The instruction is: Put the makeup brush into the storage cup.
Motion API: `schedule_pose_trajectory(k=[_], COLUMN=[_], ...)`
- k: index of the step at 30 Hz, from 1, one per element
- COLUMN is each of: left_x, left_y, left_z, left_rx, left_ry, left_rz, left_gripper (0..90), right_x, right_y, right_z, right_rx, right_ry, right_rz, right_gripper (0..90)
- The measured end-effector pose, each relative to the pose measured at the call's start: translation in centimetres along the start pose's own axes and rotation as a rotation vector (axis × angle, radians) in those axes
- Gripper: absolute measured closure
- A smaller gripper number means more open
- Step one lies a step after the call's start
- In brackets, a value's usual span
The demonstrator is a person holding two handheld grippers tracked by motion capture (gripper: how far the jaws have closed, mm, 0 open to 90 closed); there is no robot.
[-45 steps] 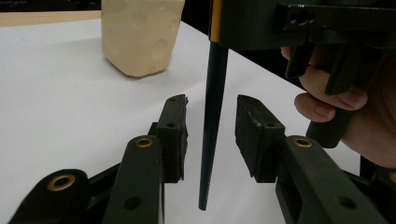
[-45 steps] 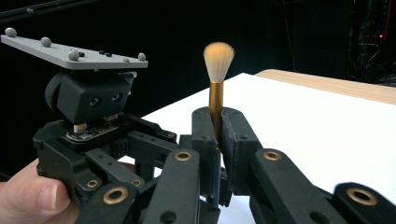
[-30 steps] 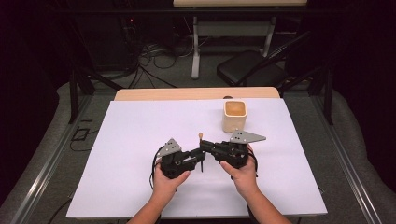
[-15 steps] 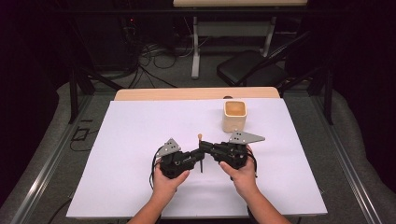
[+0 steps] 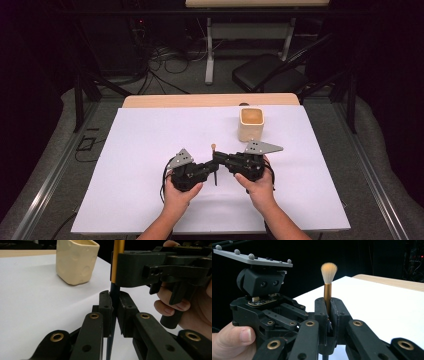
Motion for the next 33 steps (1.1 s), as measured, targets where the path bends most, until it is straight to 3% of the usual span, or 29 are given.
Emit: schedule_pose_trajectory(k=[12,17,20,25,26,33], left_x=[-0.01,-0.02,0.02,0.1,0.09,0.04], left_y=[-0.01,-0.16,-0.23,-0.21,-0.19,-0.31], left_z=[-0.04,-0.31,-0.29,-0.19,-0.26,-0.26], left_rx=[-0.023,-0.04,-0.04,-0.067,-0.09,-0.113], left_ry=[0.016,0.022,0.041,0.079,0.083,0.117], left_rz=[-0.001,-0.002,-0.01,-0.025,-0.025,-0.034], left_gripper=[82.7,82.7,82.8,82.8,82.8,82.8], right_x=[-0.02,-0.19,-0.23,-0.28,-0.28,-0.4], right_y=[-0.03,-0.1,-0.15,-0.2,-0.21,-0.24], right_z=[0.02,0.0,0.07,0.02,-0.01,-0.18], right_rx=[-0.003,-0.004,-0.004,-0.006,-0.007,-0.006], right_ry=[-0.001,0.003,0.008,0.01,0.01,0.011], right_rz=[-0.006,-0.003,-0.005,-0.012,-0.015,-0.018], right_gripper=[83.1,79.0,77.4,76.5,76.5,76.3])
Point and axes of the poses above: each handheld gripper's, and its own axes: y roughly forward along the jaws, x roughly out of its underside, z roughly to its right, the point moved 9 cm from there along y, roughly forward along the jaws, and after that the axes turned 4 degrees about -z, right-handed, at the moved point
